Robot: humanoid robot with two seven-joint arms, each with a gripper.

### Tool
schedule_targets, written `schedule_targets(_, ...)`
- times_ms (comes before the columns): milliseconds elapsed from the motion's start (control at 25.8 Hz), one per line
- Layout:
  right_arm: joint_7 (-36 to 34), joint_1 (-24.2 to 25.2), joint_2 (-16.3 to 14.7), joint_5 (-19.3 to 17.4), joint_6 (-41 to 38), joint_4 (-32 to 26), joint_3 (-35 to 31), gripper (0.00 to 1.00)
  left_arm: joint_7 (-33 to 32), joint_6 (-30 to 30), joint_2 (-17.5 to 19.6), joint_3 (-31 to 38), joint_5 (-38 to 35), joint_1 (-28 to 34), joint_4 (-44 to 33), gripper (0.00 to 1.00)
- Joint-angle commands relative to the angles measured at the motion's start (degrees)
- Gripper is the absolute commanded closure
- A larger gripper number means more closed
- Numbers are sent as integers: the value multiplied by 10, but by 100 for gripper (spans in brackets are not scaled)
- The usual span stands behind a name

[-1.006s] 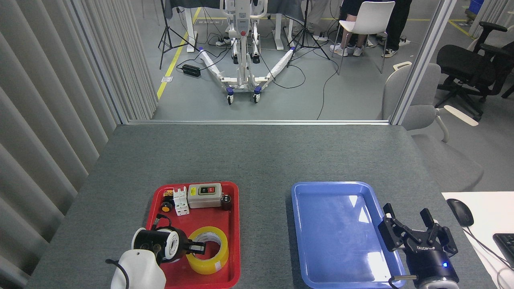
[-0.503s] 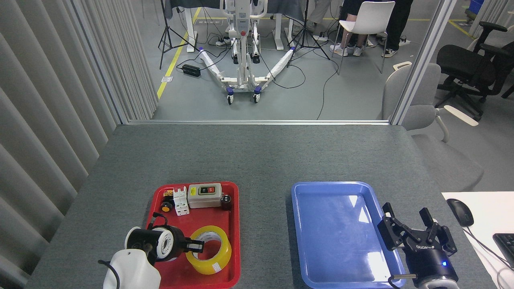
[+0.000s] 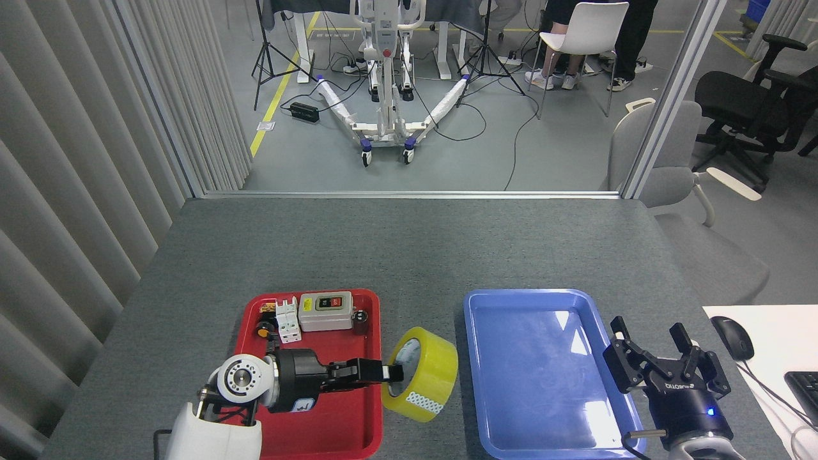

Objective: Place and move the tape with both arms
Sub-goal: 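Lift the tape and carry it toward the right gripper over the blue tray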

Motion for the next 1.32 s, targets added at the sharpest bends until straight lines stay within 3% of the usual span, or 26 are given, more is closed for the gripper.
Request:
schedule_targets(0, -8, -3, -28, 1, -64, 1, 3, 0, 6, 4, -25, -20, 112, 0, 8, 100)
schedule_targets(116, -16, -5, -78, 1, -164, 6, 38, 0, 8, 16, -33, -36, 155, 0, 15, 100)
schedule_targets(271, -66, -11, -145, 2, -245, 6, 88, 0, 20, 84, -34, -62, 170, 0, 30, 100)
schedule_targets(464, -125, -45, -241, 1, -290, 6, 168, 1, 44, 99, -33, -74, 172, 0, 40, 100)
schedule_targets(542, -135, -67, -258, 1, -295, 6, 202, 1, 44, 94, -32, -72, 179, 2, 41, 100)
schedule_targets(696, -134, -108, -250, 1, -300, 7, 253, 1, 42, 80, -32, -66, 203, 14, 45, 100)
schedule_targets(851, -129, -135, -212, 2, -311, 19, 288, 5, 40, 74, -31, -62, 204, 21, 43, 100)
schedule_targets(967, -128, -146, -209, 2, -322, 21, 314, 7, 39, 74, -29, -62, 204, 25, 43, 100)
schedule_targets(1277, -127, -172, -172, 3, -319, 35, 320, 11, 38, 52, -27, -60, 204, 28, 39, 100)
